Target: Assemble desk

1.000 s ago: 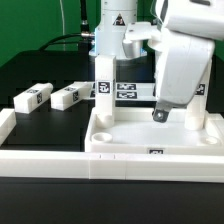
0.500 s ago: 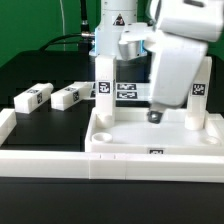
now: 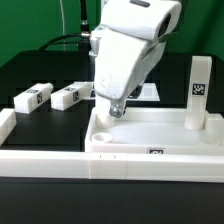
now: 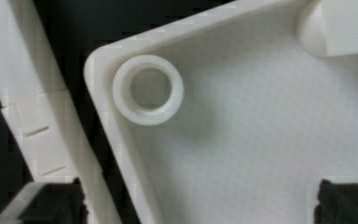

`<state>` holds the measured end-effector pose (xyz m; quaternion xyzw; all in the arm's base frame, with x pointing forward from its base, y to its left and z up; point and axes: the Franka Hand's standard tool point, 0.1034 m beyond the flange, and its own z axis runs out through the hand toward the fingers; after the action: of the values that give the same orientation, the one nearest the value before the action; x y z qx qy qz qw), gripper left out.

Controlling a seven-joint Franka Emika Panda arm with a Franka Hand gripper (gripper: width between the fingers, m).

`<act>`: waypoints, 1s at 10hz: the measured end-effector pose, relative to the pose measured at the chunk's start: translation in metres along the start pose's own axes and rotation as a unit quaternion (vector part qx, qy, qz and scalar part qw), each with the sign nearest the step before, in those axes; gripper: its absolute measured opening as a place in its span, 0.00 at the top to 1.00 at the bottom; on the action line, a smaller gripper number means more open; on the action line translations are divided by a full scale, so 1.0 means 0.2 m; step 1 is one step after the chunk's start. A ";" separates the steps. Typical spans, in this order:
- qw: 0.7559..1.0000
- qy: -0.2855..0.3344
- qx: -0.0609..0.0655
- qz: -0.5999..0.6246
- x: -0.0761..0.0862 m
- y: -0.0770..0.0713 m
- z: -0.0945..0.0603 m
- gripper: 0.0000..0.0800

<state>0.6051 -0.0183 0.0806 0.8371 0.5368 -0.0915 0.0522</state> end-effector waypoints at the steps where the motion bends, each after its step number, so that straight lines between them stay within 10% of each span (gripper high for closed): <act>1: 0.999 0.000 0.000 0.046 0.00 0.00 0.00 0.19; 7: 0.947 0.004 0.057 0.315 -0.40 0.10 0.05 0.19; 10: 0.914 -0.002 0.057 0.402 -0.37 0.09 0.06 0.19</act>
Offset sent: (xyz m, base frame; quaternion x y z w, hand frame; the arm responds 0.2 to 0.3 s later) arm -0.0271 -0.0603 -0.0015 0.0783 -0.0192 0.2513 0.9646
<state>0.5906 -0.0949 0.0847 0.9837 0.1485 -0.0943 0.0381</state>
